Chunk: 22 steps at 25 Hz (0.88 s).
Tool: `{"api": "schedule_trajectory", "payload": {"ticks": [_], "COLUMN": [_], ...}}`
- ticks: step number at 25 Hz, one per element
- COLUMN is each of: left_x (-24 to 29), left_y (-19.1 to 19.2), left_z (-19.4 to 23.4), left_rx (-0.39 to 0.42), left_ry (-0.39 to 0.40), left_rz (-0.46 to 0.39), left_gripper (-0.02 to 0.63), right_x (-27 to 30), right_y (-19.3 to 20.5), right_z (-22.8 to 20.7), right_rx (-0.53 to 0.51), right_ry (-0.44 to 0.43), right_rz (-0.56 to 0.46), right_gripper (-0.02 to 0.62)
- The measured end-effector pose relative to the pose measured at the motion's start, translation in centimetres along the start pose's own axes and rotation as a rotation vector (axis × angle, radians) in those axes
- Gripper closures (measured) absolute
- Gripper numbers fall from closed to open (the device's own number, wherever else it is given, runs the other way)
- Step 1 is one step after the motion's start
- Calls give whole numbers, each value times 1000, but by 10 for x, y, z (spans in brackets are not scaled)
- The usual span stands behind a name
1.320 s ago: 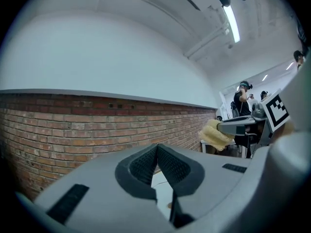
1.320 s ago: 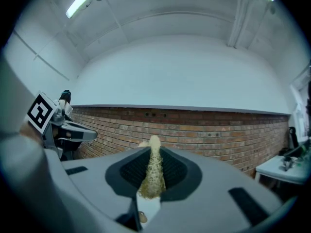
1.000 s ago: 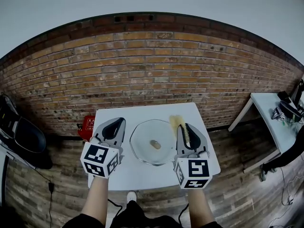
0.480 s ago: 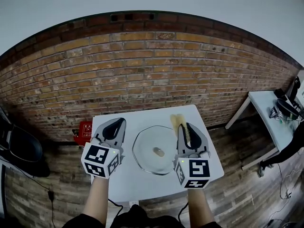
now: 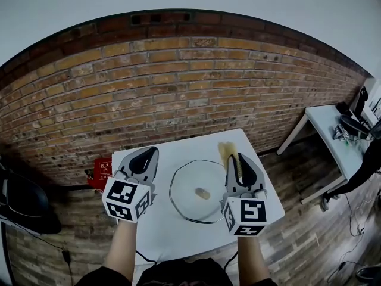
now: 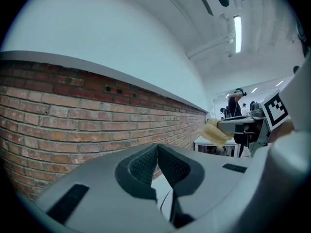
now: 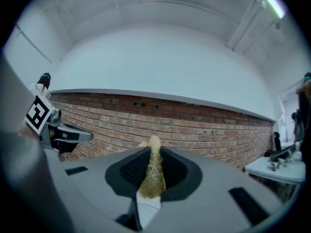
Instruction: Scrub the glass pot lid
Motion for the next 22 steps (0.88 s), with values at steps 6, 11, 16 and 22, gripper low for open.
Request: {"api": "schedule_trajectory", "payload": {"ticks": [6,11,16,22], "left_x": [10,16,19,21], "left_y": [4,8,6,0], "left_z": [0,-7,-12,-20], "left_rx": [-14,-11,-6,13], "left_ry": [23,19,-24,-69], "left_rz": [4,16,16,21], "left_gripper": [595,595,595,595], "right_x": [2,3,10,18], "right_y": [1,6,9,9], "right_z": [-5,-16,-26,-38], "right_rx": [-5,3,4,10], "right_ry": [25,19,-26,-78], "right_rz": [13,16,6,-2], "right_gripper": [537,537,537,537]}}
Point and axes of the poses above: the fingertips, and each gripper's own axes: x forward along the fingers, z to its left, y out of its underside, the point moved 4 cm from there along -x, backward along the fingers, and after that the axes turned 13 degrees about -y, right-handed, at the moved point
